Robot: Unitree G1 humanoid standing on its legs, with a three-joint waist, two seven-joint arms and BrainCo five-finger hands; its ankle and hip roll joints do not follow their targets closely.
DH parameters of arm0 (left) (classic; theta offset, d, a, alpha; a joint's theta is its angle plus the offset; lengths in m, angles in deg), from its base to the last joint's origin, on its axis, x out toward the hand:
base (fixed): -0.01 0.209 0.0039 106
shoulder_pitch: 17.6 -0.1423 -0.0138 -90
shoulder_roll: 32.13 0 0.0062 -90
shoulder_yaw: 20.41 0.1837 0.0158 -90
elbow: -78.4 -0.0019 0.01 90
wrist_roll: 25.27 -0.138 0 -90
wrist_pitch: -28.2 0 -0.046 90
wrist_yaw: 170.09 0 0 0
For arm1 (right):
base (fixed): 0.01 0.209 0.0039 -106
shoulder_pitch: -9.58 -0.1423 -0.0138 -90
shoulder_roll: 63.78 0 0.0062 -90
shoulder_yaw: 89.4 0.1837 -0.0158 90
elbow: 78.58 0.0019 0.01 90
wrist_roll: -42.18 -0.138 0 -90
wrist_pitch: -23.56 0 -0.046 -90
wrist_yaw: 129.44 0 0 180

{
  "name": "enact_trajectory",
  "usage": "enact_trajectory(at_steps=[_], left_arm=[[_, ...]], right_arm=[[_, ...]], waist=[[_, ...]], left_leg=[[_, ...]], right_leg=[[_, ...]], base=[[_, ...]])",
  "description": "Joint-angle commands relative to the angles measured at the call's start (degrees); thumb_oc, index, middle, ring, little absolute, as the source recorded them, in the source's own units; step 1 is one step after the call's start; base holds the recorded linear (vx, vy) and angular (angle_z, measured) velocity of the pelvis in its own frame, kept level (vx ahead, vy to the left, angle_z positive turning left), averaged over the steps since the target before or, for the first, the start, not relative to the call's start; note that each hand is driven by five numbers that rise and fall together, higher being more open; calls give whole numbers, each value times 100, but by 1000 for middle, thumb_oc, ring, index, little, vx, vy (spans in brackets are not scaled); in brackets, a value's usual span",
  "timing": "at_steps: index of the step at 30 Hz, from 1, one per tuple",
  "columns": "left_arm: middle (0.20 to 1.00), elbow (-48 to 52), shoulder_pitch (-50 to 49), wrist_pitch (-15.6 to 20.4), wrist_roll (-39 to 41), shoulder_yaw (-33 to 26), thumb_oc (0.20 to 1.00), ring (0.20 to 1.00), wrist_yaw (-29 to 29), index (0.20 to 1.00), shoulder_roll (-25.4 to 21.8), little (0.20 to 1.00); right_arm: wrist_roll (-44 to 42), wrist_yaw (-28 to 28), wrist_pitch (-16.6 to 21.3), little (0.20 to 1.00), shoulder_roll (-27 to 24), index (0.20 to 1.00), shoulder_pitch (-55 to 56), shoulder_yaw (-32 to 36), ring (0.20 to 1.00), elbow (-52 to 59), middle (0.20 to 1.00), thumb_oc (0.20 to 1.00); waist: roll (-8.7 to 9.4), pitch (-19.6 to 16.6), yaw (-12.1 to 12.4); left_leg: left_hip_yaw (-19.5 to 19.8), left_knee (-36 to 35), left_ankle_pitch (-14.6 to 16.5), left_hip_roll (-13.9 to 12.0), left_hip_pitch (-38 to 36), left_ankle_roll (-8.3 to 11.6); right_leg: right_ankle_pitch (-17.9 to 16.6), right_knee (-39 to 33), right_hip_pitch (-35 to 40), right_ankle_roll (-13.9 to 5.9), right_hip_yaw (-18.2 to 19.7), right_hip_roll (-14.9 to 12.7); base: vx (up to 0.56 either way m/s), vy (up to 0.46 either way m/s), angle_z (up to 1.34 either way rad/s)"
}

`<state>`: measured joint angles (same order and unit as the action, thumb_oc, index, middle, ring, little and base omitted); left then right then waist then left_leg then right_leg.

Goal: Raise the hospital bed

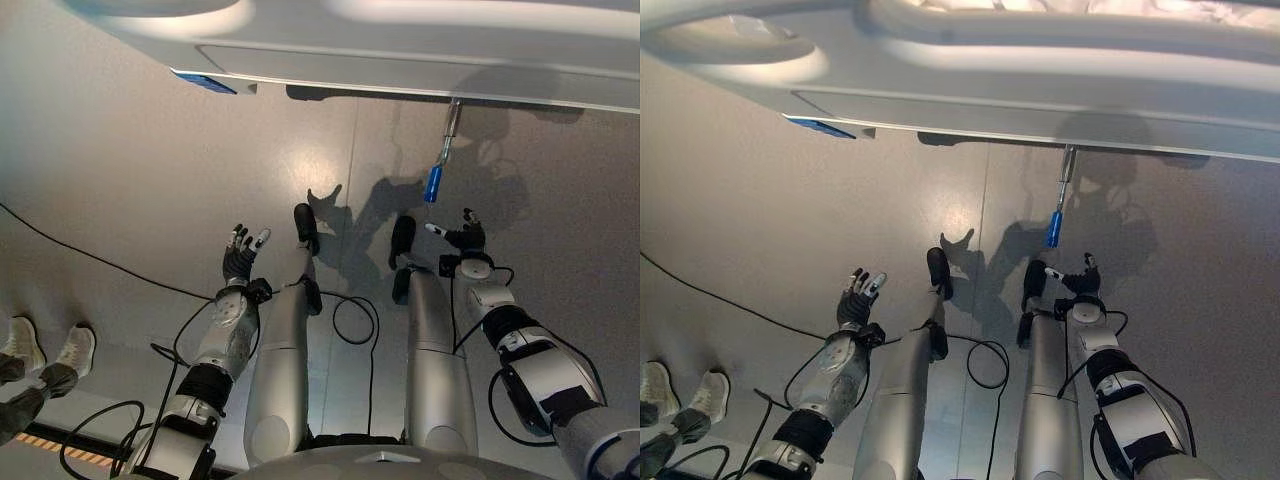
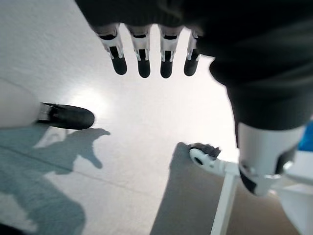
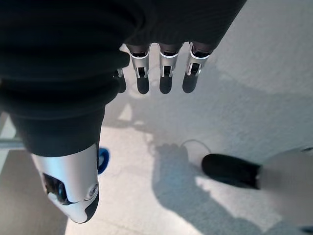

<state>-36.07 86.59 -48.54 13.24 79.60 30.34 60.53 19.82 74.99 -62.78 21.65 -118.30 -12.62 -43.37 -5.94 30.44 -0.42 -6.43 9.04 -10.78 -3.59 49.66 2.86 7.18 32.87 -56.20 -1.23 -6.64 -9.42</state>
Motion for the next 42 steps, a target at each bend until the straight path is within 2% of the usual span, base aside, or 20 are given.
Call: enact_trajectory(at_steps=[1,12,13,14,16,17,18,19,20,21,22,34,42], left_arm=[[1000,653,-365,259,38,-190,1000,1000,228,1000,-59,1000],[1000,1336,-327,232,-252,-269,1000,1000,375,1000,-277,1000],[1000,1387,-323,231,-258,-270,1000,1000,376,1000,-295,1000],[1000,1443,-334,223,-276,-271,1000,1000,381,1000,-320,1000],[1000,1560,-337,229,-262,-254,1000,1000,365,1000,-358,1000],[1000,1639,-325,238,-268,-251,1000,1000,350,1000,-387,1000],[1000,1677,-332,238,-272,-236,1000,1000,340,1000,-413,1000],[1000,1706,-322,237,-262,-233,1000,1000,339,1000,-424,1000],[1000,1774,-314,235,-258,-218,1000,1000,320,1000,-436,1000],[1000,1861,-336,228,-255,-175,1000,1000,296,1000,-463,1000],[1000,1875,-325,228,-257,-180,1000,1000,299,1000,-465,1000],[1000,2166,-108,224,-370,104,1000,1000,294,1000,-566,1000],[1000,2366,-35,223,-413,167,1000,1000,262,1000,-545,1000]], right_arm=[[-367,155,228,1000,-146,1000,20,1,1000,351,1000,1000],[-1338,-10,521,1000,-322,1000,-483,15,1000,1091,1000,1000],[-1413,-30,521,1000,-349,1000,-561,13,1000,1092,1000,1000],[-1505,-51,529,1000,-365,1000,-627,15,1000,1064,1000,1000],[-1737,-124,543,1000,-387,1000,-811,-16,1000,941,1000,1000],[-1827,-163,531,1000,-426,1000,-928,-25,1000,862,1000,1000],[-2057,-221,552,1000,-397,1000,-1013,-42,1000,763,1000,1000],[-2218,-270,552,1000,-388,1000,-1103,-29,1000,650,1000,1000],[-2284,-310,519,1000,-419,1000,-1197,-22,1000,557,1000,1000],[-2444,-351,476,1000,-420,1000,-1343,-27,1000,355,1000,1000],[-2452,-362,482,1000,-428,1000,-1367,-24,1000,347,1000,1000],[-2656,-485,277,1000,-569,1000,-2156,-39,1000,-844,1000,1000],[-2496,-667,48,1000,-550,1000,-2207,-70,1000,-1345,1000,1000]], waist=[[-2,-65,111],[119,-65,133],[129,-65,132],[127,-65,154],[125,-65,180],[124,-65,183],[109,-65,211],[106,-65,226],[107,-65,230],[89,-65,275],[93,-65,264],[-19,-65,380],[-125,-65,465]], left_leg=[[192,754,940,134,278,84],[219,690,971,176,527,80],[176,659,803,190,643,44],[227,649,966,187,523,81],[240,630,958,192,530,85],[203,614,792,208,655,49],[255,622,955,202,540,87],[258,606,952,211,536,89],[219,582,786,222,655,54],[277,566,940,222,534,92],[231,556,780,229,657,57],[249,546,779,273,710,42],[277,510,761,294,698,25]], right_leg=[[-975,-1406,119,-555,27,-68],[-1002,-1527,-102,-587,7,-63],[-1165,-1588,-199,-544,-32,-80],[-1008,-1556,-106,-588,1,-57],[-1010,-1569,-118,-591,-8,-54],[-1166,-1616,-224,-541,-49,-71],[-1010,-1573,-129,-587,-14,-51],[-1017,-1592,-126,-593,-20,-49],[-1172,-1647,-224,-545,-64,-68],[-1011,-1610,-121,-593,-34,-42],[-1166,-1650,-224,-546,-76,-61],[-1166,-1673,-276,-551,-88,-47],[-1163,-1677,-275,-553,-92,-44]], base=[[0,0,0],[11,5,0],[0,0,0],[0,0,0],[14,0,0],[0,0,0],[0,0,0],[0,0,0],[0,0,0],[-57,0,0],[0,0,0],[-5,0,0],[0,0,0]])
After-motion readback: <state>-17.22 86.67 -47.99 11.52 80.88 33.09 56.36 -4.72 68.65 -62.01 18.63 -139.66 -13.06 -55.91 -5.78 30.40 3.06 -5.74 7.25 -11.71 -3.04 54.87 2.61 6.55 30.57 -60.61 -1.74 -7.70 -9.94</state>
